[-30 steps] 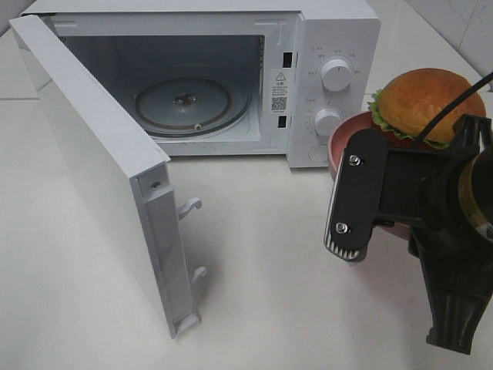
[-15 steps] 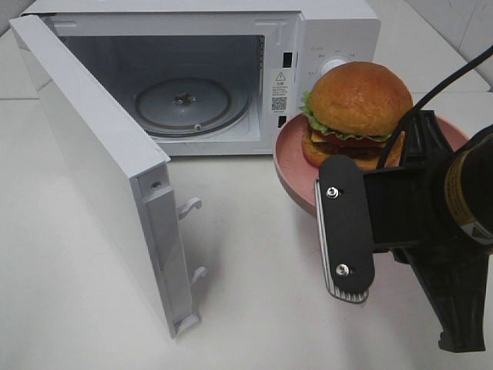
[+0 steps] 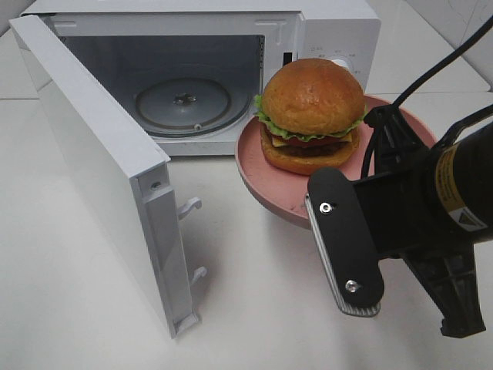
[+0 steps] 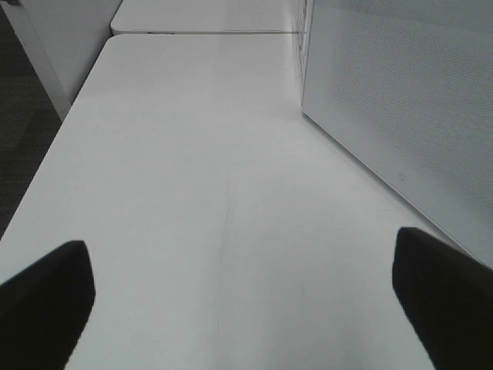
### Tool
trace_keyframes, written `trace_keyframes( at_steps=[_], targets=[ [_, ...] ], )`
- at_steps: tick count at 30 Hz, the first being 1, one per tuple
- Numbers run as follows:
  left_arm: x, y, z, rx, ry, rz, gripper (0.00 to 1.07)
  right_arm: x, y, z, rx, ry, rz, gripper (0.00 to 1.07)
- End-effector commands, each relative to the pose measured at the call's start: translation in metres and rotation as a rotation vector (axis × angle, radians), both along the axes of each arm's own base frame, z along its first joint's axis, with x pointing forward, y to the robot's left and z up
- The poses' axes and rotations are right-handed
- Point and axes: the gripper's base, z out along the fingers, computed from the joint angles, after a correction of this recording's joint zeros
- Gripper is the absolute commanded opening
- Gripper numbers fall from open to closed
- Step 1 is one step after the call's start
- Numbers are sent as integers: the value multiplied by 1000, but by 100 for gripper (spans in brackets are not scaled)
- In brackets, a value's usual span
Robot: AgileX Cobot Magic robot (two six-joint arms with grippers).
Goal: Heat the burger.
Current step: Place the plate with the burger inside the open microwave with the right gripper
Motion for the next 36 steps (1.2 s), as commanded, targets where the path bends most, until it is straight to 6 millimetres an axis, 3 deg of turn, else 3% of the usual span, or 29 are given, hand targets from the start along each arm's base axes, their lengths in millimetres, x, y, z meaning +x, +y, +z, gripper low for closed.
trace_keyframes(
  at_steps=[1,25,36],
  targets=[
    [-2,0,0,3,-14,5,98,8,-2,5,15,-34,56,0],
    [-2,0,0,3,-14,5,98,48,-26,1,75,-25,402,0],
    [-2,0,0,3,-14,5,98,60,-19,-10,63,-53,431,0]
  ],
)
